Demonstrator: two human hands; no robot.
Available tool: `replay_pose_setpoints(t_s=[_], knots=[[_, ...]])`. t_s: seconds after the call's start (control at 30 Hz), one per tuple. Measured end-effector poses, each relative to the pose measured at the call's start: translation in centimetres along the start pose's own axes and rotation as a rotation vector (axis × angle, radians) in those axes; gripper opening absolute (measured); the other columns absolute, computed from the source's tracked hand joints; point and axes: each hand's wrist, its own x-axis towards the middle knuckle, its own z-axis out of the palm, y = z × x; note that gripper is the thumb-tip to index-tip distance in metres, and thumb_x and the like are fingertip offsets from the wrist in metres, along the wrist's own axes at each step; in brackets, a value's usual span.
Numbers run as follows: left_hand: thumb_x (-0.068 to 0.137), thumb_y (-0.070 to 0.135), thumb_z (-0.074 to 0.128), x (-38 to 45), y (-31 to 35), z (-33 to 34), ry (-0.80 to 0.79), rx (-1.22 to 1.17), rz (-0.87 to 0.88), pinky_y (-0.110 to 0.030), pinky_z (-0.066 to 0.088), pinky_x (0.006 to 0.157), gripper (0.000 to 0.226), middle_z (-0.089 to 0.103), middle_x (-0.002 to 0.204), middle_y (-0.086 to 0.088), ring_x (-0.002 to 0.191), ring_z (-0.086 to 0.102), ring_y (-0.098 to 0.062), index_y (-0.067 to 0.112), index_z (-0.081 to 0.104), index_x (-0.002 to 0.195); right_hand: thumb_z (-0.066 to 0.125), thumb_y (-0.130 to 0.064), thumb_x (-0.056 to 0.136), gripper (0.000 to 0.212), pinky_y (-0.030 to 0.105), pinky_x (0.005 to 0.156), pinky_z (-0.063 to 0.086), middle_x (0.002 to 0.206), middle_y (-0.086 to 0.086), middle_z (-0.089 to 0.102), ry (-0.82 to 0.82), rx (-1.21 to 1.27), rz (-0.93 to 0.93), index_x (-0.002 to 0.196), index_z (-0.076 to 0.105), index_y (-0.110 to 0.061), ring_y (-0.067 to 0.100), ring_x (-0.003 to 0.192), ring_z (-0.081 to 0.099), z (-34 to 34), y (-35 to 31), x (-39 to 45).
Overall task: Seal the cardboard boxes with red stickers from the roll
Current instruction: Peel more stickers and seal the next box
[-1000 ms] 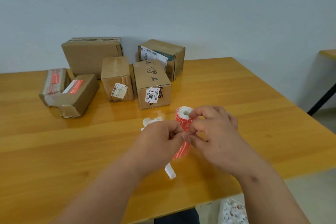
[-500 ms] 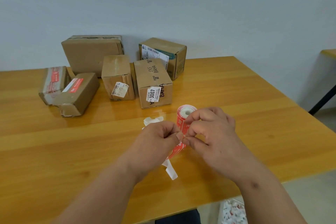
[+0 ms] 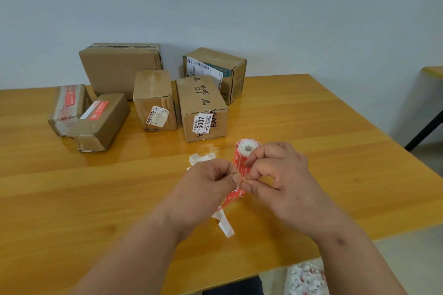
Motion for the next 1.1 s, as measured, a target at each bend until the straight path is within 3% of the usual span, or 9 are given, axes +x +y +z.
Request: replay_pose_setpoints(t_s=[0.23,0.3,0.4,0.57,0.63,0.73,0.87,1.0,1.1], knots=[[0.096,0.029,0.056,0.1,-0.1,-0.4,-0.017,-0.009,-0.003,-0.036,0.035,0.069,0.026,0.051,0.07,-0.008,0.069,0.041,-0.019,0.017,0.067,0.075,0.066,-0.048,0.069,0.014,0.023,0.098,0.014,0.096,-0.022,0.057,-0.008,0.037,0.046,0.068,0.065,-0.033,0.0,0.112,0.042,-0.6,-0.3,0.1],[0.097,0.03,0.054,0.2,0.0,-0.6,-0.033,-0.006,0.001,-0.035,0.037,0.071,0.027,0.055,0.072,-0.008,0.071,0.044,-0.019,0.014,0.065,0.077,0.073,-0.045,0.069,0.013,0.024,0.098,0.013,0.095,-0.025,0.059,-0.044,0.029,0.06,0.079,0.067,-0.04,-0.003,0.112,0.04,-1.2,-0.5,0.3],[0.097,0.032,0.054,0.3,0.4,-0.8,-0.036,0.021,0.029,-0.035,0.038,0.068,0.028,0.059,0.075,-0.016,0.069,0.045,-0.019,0.015,0.064,0.077,0.079,-0.035,0.072,0.035,0.018,0.098,0.01,0.095,-0.025,0.057,-0.09,-0.008,0.077,0.102,0.063,-0.042,-0.007,0.109,0.04,-1.8,-0.5,0.5],[0.087,0.049,0.055,-0.1,1.1,-1.0,-0.022,-0.006,0.048,-0.027,0.04,0.063,0.031,0.061,0.07,-0.002,0.063,0.049,-0.01,0.023,0.067,0.075,0.073,-0.043,0.073,0.017,0.029,0.097,0.016,0.082,-0.017,0.06,-0.079,-0.049,0.039,0.075,0.063,-0.029,0.0,0.1,0.043,-1.5,-0.2,0.6],[0.081,0.053,0.06,-0.2,1.1,-1.2,-0.046,-0.023,0.067,-0.03,0.039,0.064,0.033,0.06,0.073,-0.013,0.066,0.048,-0.014,0.021,0.069,0.079,0.066,-0.048,0.068,0.022,0.029,0.095,0.016,0.078,-0.016,0.058,-0.075,-0.06,0.045,0.069,0.059,-0.027,0.0,0.098,0.043,-1.4,-0.1,0.7],[0.084,0.043,0.064,-0.2,1.0,-1.3,-0.058,-0.01,0.078,-0.033,0.037,0.064,0.026,0.06,0.083,-0.024,0.068,0.046,-0.018,0.018,0.072,0.08,0.069,-0.047,0.069,0.025,0.03,0.096,0.014,0.075,-0.017,0.055,-0.083,-0.072,0.041,0.064,0.056,-0.026,-0.002,0.098,0.042,-1.5,0.0,0.7],[0.092,0.032,0.062,0.0,0.8,-1.0,-0.001,0.017,0.058,-0.035,0.035,0.062,0.023,0.056,0.07,-0.015,0.064,0.044,-0.017,0.016,0.07,0.077,0.07,-0.047,0.073,0.022,0.037,0.101,0.014,0.081,-0.012,0.06,-0.112,-0.101,0.032,0.068,0.066,-0.026,0.002,0.101,0.043,-1.2,0.0,0.8],[0.095,0.033,0.058,0.4,0.4,-0.7,0.029,-0.003,-0.007,-0.038,0.04,0.068,0.026,0.062,0.084,-0.027,0.069,0.049,-0.021,0.017,0.069,0.077,0.061,-0.051,0.07,0.026,0.038,0.1,0.014,0.081,-0.011,0.06,-0.056,-0.129,0.026,0.07,0.067,-0.025,0.004,0.102,0.044,-0.8,0.0,0.8],[0.094,0.032,0.059,0.6,0.3,-0.6,0.037,-0.054,-0.043,-0.042,0.049,0.074,0.026,0.068,0.083,-0.02,0.071,0.056,-0.02,0.016,0.069,0.077,0.062,-0.049,0.071,0.025,0.039,0.1,0.014,0.079,-0.012,0.059,-0.024,-0.152,0.017,0.066,0.064,-0.024,0.007,0.1,0.046,-0.7,0.0,0.7]])
